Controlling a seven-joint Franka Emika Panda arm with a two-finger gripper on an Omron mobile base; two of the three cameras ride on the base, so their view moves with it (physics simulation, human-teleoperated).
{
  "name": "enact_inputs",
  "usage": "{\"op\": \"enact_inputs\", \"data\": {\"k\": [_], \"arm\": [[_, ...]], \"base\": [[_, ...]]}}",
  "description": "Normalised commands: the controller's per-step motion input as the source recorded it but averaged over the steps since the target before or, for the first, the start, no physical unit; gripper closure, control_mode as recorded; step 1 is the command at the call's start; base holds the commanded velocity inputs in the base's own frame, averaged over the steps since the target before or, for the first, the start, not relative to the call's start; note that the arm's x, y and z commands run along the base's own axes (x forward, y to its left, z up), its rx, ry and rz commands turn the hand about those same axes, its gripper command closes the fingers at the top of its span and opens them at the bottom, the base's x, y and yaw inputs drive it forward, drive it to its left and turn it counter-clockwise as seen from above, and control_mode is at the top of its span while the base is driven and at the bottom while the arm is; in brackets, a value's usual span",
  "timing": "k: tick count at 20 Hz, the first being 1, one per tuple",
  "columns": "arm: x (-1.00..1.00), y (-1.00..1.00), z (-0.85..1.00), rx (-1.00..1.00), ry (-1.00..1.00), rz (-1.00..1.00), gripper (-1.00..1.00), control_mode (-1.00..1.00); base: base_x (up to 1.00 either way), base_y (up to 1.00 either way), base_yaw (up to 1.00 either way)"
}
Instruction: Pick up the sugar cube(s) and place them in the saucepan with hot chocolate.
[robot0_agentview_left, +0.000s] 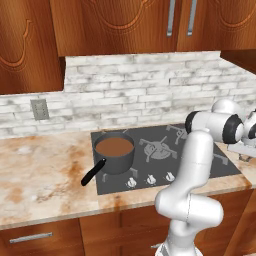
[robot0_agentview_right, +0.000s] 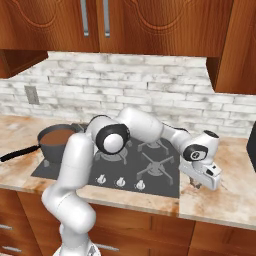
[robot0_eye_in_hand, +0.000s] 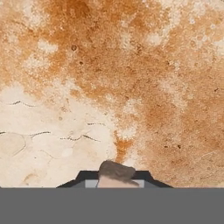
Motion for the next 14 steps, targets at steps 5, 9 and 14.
{"op": "enact_inputs", "data": {"k": [5,9,14], "arm": [[0.00,0.00,-0.04,0.00,0.02,0.00,1.00,-1.00],[-0.18,0.03,0.09,0.02,0.00,0.00,1.00,-1.00],[-0.45,0.16,0.17,0.03,-0.02,0.00,1.00,-1.00]], "base": [[0.00,0.00,0.00],[0.00,0.00,0.00],[0.00,0.00,0.00]]}}
